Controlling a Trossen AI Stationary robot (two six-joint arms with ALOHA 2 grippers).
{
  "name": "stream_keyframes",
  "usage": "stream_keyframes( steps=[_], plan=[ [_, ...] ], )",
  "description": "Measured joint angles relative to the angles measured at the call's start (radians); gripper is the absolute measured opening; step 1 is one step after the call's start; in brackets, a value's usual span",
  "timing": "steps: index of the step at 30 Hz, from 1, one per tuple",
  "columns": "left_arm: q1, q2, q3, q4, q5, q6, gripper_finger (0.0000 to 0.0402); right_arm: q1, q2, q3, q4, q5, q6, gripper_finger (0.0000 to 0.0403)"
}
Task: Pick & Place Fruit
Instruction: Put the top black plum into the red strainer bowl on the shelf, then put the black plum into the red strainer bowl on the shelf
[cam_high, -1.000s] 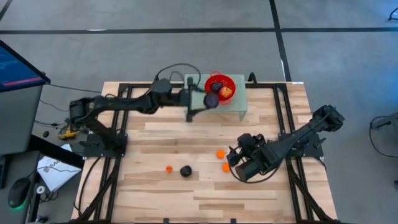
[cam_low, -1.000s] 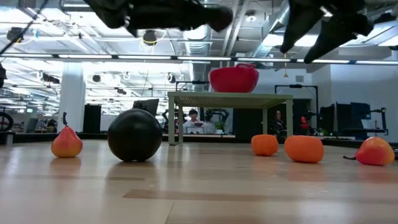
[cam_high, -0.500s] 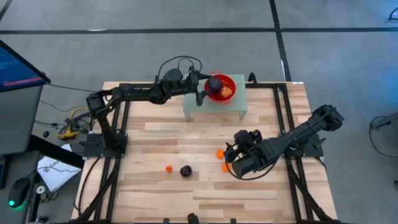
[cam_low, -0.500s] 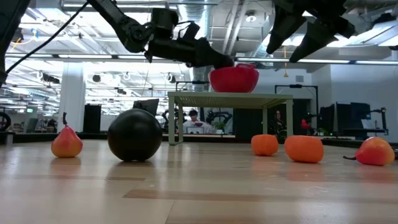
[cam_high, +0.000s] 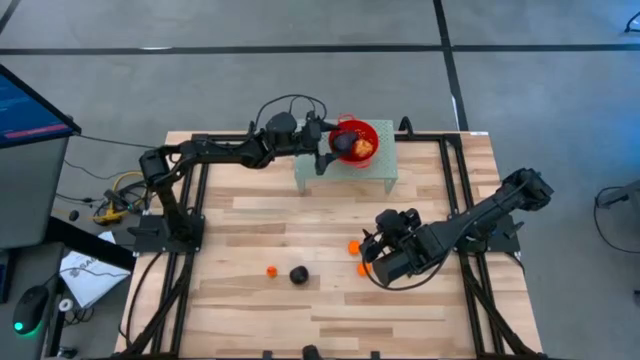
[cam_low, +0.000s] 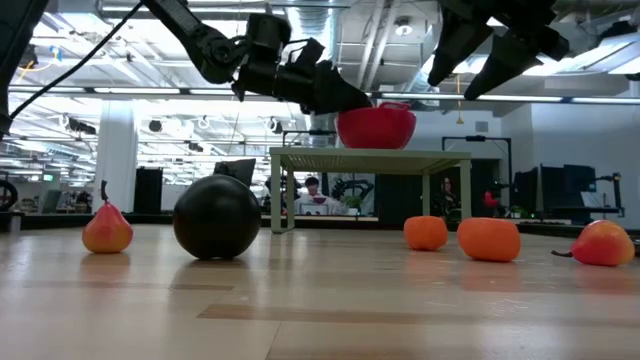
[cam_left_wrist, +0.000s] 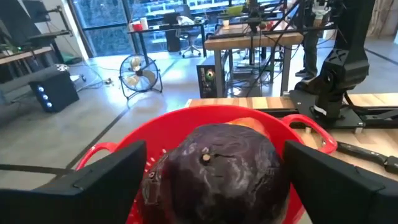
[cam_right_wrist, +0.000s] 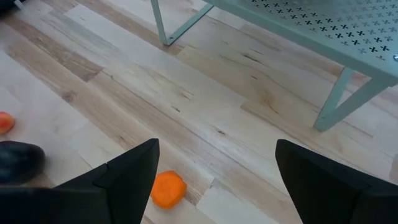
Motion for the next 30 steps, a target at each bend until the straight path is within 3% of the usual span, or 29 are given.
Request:
stream_keyframes(
  steps=[7, 14, 20, 26, 30],
  plan=[
    [0.0, -0.049, 0.0, 0.002, -0.001, -0.002, 0.0394, 0.0, 0.0, 0.0, 0.0, 0.0, 0.0, 0.0317],
    [0.0, -0.205, 0.0, -0.032, 0.052, -0.049, 0.0382, -0.003, 0.0, 0.0, -0.008, -0.003, -0.005, 0.0317],
    [0.002, -0.431, -0.007, -0.357, 0.02, 0.083, 0.0365, -0.032, 0.0, 0.0, 0.036, -0.062, -0.051, 0.0317],
    [0.002, -0.722, -0.278, -0.421, -0.188, 0.123, 0.0338, -0.03, 0.0, -0.04, 0.255, -0.088, -0.288, 0.0317],
    [0.002, -0.912, -0.489, -0.416, -0.261, 0.014, 0.0321, -0.043, 0.0, -0.129, 0.495, -0.178, -0.45, 0.0317]
  ],
)
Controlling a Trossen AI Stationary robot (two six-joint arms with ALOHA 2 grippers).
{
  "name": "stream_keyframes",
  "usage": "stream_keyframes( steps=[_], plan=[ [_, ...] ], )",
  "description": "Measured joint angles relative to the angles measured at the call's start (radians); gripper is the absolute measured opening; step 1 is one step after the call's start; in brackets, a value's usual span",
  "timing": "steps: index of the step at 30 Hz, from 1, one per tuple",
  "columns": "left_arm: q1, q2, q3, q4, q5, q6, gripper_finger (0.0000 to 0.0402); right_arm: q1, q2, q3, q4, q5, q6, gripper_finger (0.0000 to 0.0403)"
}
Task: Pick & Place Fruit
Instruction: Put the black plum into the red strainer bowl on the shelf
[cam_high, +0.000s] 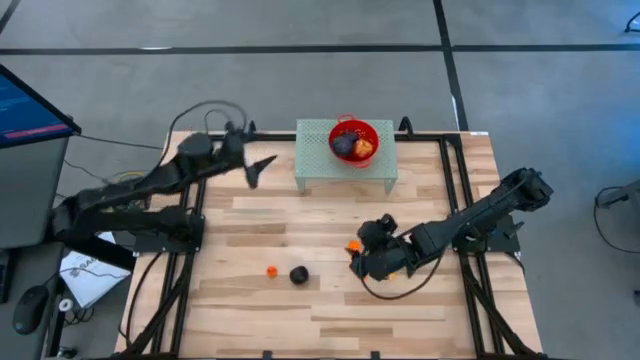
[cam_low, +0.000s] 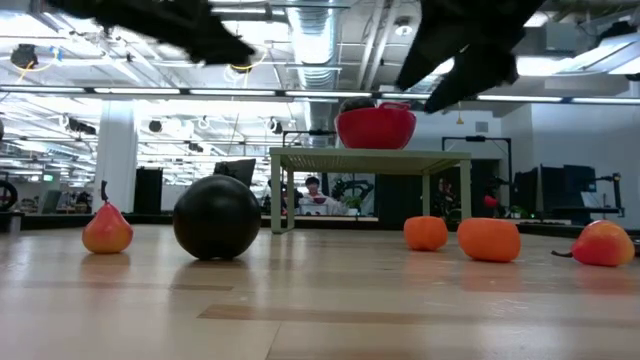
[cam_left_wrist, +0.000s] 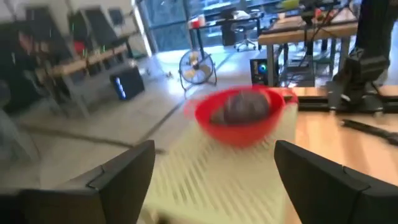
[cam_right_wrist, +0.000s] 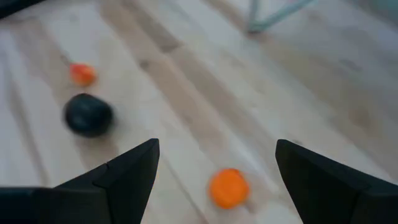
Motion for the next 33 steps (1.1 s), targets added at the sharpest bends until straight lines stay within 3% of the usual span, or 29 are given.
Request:
stream_keyframes(
  steps=[2, 6, 10, 17, 25, 33],
  plan=[
    [-0.001, -0.082, -0.092, -0.003, 0.008, -0.083, 0.0315, -0.031, 0.001, -0.048, 0.17, -0.121, -0.108, 0.0317],
    [-0.012, -0.21, -0.238, 0.0, 0.065, -0.201, 0.0306, -0.126, 0.051, -0.087, 0.543, -0.463, -0.329, 0.0317],
    [-0.054, -0.283, -0.336, -0.002, 0.105, -0.294, 0.0302, -0.202, 0.157, -0.017, 0.673, -0.636, -0.605, 0.0317],
    [-0.109, -0.285, -0.388, -0.001, 0.103, -0.355, 0.0301, -0.277, 0.411, 0.224, 0.566, -0.894, -0.952, 0.0319],
    [-0.113, -0.266, -0.388, 0.0, 0.059, -0.36, 0.0301, -0.327, 0.61, 0.483, 0.278, -1.078, -1.338, 0.0356],
    [-0.113, -0.267, -0.388, 0.002, 0.035, -0.385, 0.0301, -0.37, 0.672, 0.53, 0.242, -1.183, -1.533, 0.0385]
  ],
)
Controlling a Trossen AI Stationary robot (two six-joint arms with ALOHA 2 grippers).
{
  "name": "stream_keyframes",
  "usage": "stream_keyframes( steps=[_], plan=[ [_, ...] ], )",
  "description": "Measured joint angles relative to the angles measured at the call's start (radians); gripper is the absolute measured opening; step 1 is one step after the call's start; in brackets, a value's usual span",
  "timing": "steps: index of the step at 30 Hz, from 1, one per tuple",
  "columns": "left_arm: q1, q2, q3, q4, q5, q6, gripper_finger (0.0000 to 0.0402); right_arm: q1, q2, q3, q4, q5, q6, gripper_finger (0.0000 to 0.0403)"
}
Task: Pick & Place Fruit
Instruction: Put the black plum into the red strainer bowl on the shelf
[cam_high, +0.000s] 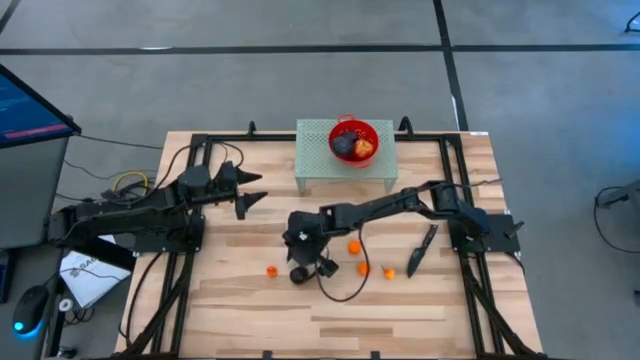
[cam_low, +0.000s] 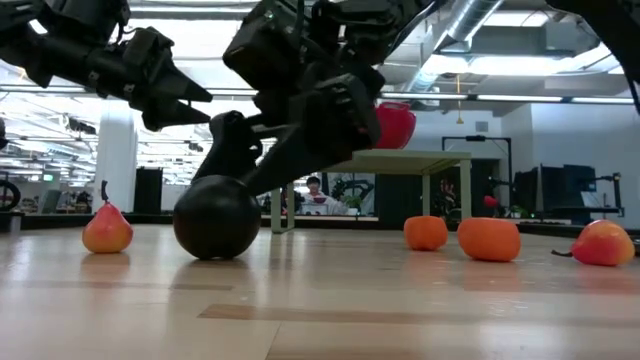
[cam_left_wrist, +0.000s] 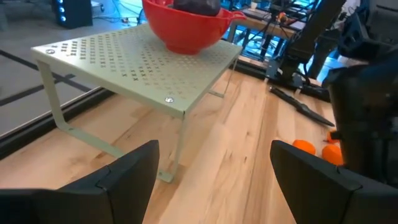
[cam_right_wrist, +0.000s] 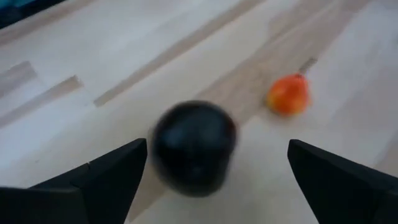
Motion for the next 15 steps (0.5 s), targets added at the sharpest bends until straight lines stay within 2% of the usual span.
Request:
stream_keyframes(
  steps=[10, 15],
  plan=[
    [0.0, 0.0, 0.0, 0.0, -0.03, -0.005, 0.0301, -0.014, 0.016, -0.022, 0.07, -0.112, -0.054, 0.036],
    [0.0, 0.0, 0.0, 0.001, -0.05, -0.005, 0.0301, -0.022, 0.058, 0.022, -0.008, -0.139, -0.047, 0.0342]
  ],
)
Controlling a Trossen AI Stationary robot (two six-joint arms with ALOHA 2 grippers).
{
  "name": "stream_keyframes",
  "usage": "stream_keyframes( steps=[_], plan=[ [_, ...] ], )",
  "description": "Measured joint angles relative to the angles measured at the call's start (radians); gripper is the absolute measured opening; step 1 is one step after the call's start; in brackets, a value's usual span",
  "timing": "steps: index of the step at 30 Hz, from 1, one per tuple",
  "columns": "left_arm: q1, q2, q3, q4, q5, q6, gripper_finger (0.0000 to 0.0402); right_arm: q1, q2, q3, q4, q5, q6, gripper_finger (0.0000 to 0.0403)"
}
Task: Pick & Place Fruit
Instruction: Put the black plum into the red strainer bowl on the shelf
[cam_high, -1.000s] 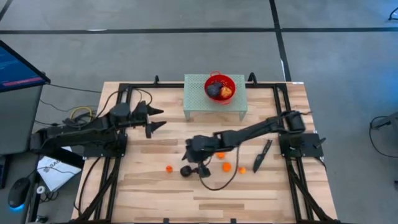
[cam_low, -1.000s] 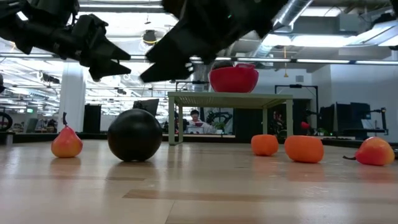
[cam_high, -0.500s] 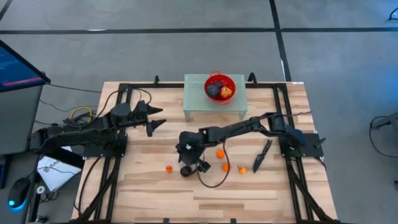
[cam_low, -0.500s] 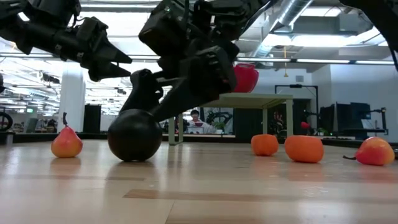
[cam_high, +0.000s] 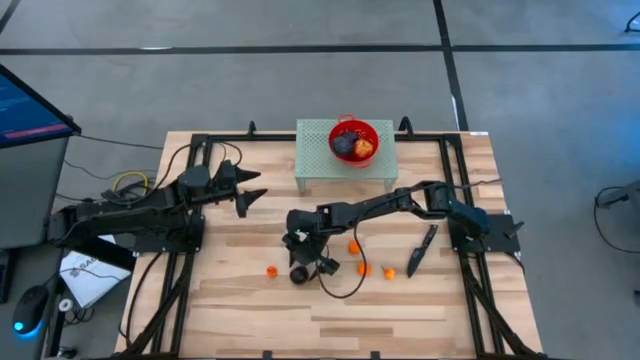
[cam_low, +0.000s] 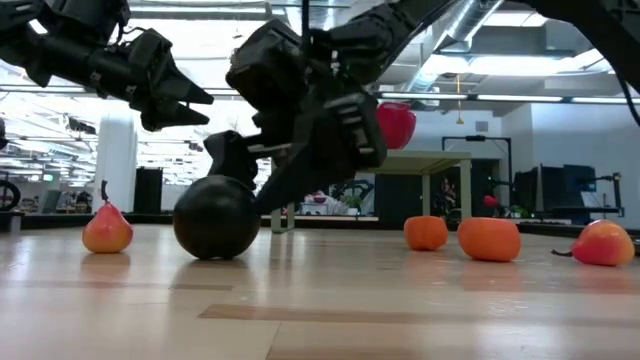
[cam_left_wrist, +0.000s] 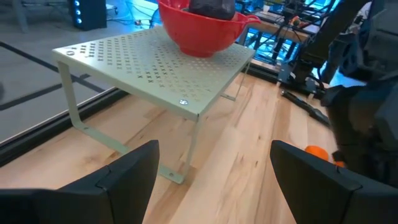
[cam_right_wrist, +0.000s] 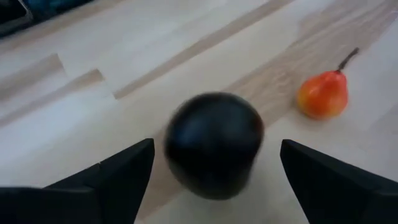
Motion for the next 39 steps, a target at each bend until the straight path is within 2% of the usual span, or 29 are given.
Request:
stream_keyframes(
  steps=[8, 28, 34, 39],
  plan=[
    [0.0, 0.0, 0.0, 0.011, -0.003, 0.001, 0.0301, -0.002, 0.046, 0.095, -0.108, -0.056, -0.002, 0.0305],
    [0.0, 0.0, 0.0, 0.028, -0.004, 0.004, 0.0301, -0.015, 0.043, 0.098, -0.106, -0.015, 0.027, 0.0207],
    [0.0, 0.0, 0.0, 0.038, -0.003, 0.004, 0.0301, -0.032, -0.002, 0.098, -0.237, 0.086, 0.081, 0.0215],
    [0.0, 0.0, 0.0, 0.04, -0.003, 0.004, 0.0301, -0.046, -0.064, 0.096, -0.457, 0.1, 0.103, 0.0216]
  ],
)
